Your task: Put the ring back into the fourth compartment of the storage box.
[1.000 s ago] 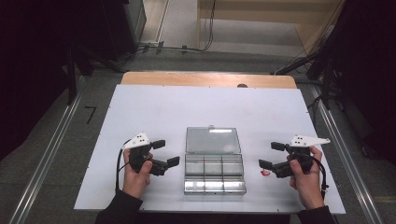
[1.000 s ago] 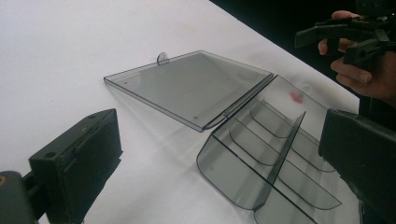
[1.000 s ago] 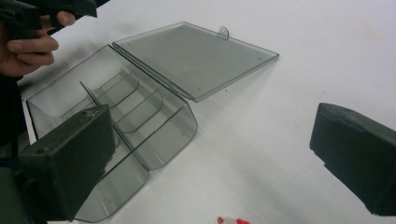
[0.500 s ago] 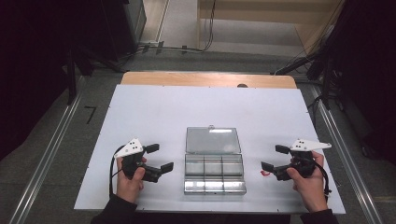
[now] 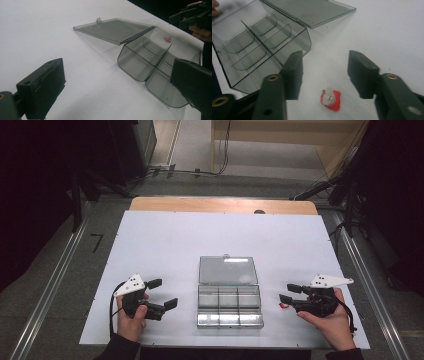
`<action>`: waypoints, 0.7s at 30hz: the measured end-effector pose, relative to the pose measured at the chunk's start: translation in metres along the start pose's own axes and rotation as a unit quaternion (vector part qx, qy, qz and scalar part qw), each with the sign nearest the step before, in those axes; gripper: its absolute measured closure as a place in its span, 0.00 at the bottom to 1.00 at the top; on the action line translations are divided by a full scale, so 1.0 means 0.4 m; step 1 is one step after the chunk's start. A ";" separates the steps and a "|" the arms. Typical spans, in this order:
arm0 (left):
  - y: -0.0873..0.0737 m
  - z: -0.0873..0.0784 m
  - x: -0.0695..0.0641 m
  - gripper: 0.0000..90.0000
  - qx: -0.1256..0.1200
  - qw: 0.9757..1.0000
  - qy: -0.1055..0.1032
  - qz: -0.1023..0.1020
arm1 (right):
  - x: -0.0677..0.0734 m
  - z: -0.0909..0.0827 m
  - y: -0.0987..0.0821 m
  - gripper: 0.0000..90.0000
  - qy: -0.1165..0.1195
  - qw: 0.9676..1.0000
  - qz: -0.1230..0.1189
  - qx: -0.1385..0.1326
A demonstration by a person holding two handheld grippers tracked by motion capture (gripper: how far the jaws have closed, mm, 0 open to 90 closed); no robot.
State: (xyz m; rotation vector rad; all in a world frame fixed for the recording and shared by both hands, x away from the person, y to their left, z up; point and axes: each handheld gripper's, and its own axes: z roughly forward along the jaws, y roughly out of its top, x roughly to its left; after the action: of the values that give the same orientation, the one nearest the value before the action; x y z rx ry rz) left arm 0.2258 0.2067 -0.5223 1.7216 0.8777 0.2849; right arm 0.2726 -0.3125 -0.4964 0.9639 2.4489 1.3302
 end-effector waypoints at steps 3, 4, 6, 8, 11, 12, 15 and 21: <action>-0.006 -0.009 0.007 0.00 0.001 1.000 0.003 -0.002 | 0.001 -0.003 -0.006 0.59 0.002 1.000 -0.003 0.007; -0.007 -0.013 0.009 0.00 0.002 1.000 0.005 -0.003 | 0.001 -0.005 -0.010 0.62 0.004 1.000 -0.002 0.006; -0.011 -0.018 0.012 0.00 0.001 1.000 0.008 -0.006 | -0.002 -0.006 -0.016 0.65 0.005 1.000 0.004 0.009; -0.014 -0.023 0.014 0.00 0.002 1.000 0.010 -0.008 | -0.004 -0.007 -0.021 0.67 0.005 1.000 0.011 0.012; -0.018 -0.027 0.016 0.00 0.004 1.000 0.012 -0.008 | -0.004 -0.007 -0.030 0.68 0.010 0.999 0.025 0.017; -0.018 -0.029 0.016 0.00 0.003 1.000 0.012 -0.007 | -0.004 -0.005 -0.033 0.68 0.008 0.999 0.026 0.018; -0.019 -0.029 0.017 0.00 0.004 1.000 0.014 -0.006 | -0.002 0.001 -0.041 0.72 -0.006 0.999 0.038 0.034; -0.022 -0.024 0.018 0.00 0.007 1.000 0.013 -0.007 | -0.005 0.005 -0.046 0.78 -0.012 0.998 0.056 0.039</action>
State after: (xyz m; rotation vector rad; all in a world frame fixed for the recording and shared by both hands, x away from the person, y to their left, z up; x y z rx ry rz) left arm 0.2216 0.2194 -0.5286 1.7281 0.9118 0.2921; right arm 0.2666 -0.3195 -0.5126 1.1438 2.4792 1.2574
